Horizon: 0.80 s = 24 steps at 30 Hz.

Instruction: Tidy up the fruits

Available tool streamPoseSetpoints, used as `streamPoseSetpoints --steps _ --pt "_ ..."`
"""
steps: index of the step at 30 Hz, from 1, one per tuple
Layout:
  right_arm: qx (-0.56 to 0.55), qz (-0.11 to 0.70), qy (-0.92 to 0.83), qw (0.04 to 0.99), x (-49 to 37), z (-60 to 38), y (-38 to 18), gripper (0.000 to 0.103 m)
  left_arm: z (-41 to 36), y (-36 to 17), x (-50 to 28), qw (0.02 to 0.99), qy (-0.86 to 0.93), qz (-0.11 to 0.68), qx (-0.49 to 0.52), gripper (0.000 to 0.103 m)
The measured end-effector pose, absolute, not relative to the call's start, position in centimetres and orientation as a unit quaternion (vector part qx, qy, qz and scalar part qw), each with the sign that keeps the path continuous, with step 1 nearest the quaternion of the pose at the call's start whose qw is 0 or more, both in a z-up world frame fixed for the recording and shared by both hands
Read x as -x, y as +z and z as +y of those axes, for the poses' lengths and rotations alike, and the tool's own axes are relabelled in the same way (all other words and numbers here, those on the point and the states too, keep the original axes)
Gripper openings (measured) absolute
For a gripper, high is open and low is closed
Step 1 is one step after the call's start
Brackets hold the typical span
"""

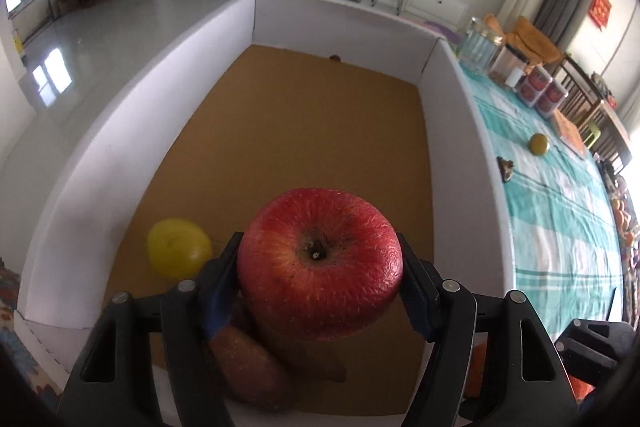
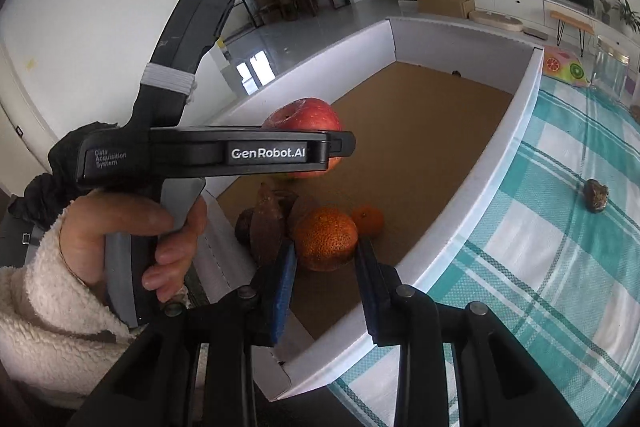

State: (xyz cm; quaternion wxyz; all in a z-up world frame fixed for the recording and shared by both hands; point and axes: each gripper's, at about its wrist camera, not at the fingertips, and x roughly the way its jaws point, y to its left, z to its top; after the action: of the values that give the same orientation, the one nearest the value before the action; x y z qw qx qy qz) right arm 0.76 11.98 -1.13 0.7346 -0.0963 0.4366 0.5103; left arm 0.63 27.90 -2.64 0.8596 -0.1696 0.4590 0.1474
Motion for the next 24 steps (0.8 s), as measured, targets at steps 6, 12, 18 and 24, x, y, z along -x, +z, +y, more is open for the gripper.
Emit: streamPoseSetpoints --steps 6,12,18,24 --pt "0.042 0.410 0.495 0.765 -3.0 8.1 1.1 0.070 26.8 -0.6 -0.5 0.879 0.165 0.421 0.152 0.089" --pt "-0.017 0.351 0.398 0.847 -7.9 -1.0 2.4 0.093 22.0 2.9 -0.9 0.915 0.121 0.367 0.119 0.093" --pt "-0.047 0.394 0.170 0.902 -13.5 -13.4 -5.7 0.097 11.7 3.5 -1.1 0.921 -0.036 0.379 0.084 0.096" --pt "-0.128 0.402 0.089 0.902 -12.8 -21.2 -8.9 0.097 2.3 -1.7 -4.5 0.885 -0.123 0.446 0.050 0.097"
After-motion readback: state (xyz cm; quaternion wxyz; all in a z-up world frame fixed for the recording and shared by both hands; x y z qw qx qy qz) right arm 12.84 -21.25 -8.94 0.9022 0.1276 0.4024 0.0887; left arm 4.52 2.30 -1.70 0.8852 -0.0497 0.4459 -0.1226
